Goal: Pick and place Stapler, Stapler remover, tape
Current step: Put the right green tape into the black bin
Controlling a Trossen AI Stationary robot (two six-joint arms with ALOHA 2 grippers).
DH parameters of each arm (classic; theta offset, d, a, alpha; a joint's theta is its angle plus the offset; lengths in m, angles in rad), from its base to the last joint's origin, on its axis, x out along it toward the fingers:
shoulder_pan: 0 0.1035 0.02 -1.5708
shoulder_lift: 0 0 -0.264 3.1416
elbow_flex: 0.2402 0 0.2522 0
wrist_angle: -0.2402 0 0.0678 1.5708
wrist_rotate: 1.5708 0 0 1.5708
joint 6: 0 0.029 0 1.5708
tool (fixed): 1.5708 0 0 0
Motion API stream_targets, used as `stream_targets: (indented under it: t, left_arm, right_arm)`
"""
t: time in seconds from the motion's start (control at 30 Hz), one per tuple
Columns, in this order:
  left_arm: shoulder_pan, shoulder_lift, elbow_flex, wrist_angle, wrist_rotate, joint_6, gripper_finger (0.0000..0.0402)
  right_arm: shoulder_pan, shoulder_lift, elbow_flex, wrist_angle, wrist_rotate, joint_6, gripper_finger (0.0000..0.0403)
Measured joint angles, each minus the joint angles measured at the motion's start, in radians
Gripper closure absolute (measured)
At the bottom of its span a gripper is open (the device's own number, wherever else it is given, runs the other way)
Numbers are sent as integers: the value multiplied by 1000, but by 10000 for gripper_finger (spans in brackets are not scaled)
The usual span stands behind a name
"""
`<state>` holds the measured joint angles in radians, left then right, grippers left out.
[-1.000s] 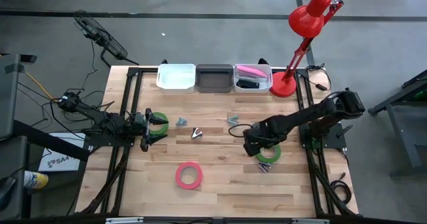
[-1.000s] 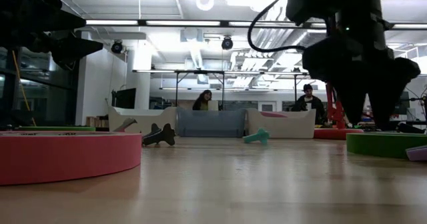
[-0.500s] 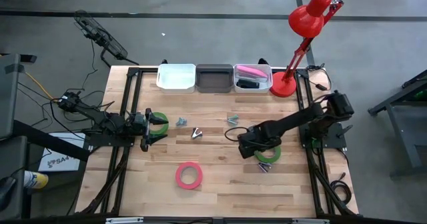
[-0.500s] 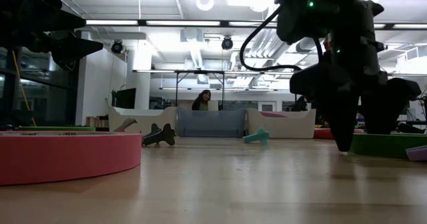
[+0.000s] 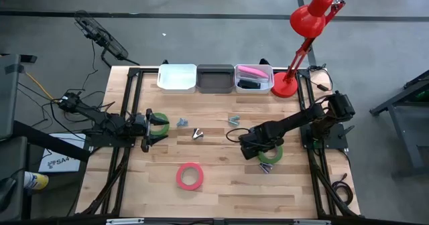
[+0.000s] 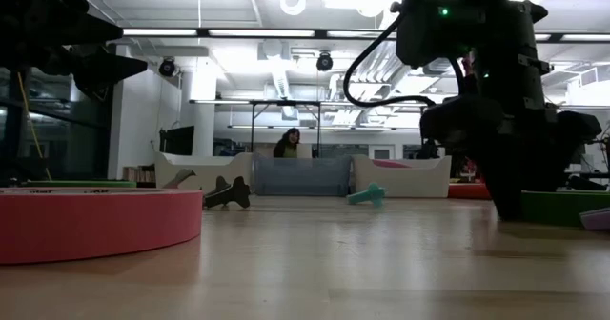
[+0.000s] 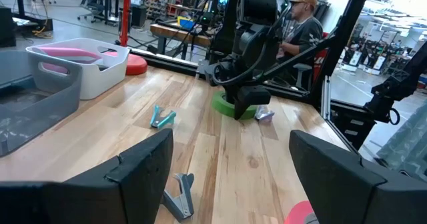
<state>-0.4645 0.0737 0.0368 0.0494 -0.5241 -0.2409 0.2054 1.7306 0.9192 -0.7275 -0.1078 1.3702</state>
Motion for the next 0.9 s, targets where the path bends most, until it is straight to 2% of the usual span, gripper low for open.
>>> stream_targets:
  t: [0.23, 0.3, 0.6, 0.9]
  left_arm:
    - [0, 0, 0, 0, 0, 0, 106]
    - [0, 0, 0, 0, 0, 0, 106]
    - [0, 0, 0, 0, 0, 0, 106]
    - [0, 0, 0, 8, 0, 0, 106]
  right_arm:
    - [0, 1, -1, -10, -9, -17, 310]
    - [0, 1, -1, -10, -12, -17, 324]
    - [1, -30, 25, -44, 15, -28, 324]
    - [0, -123, 169, -57, 185, -97, 324]
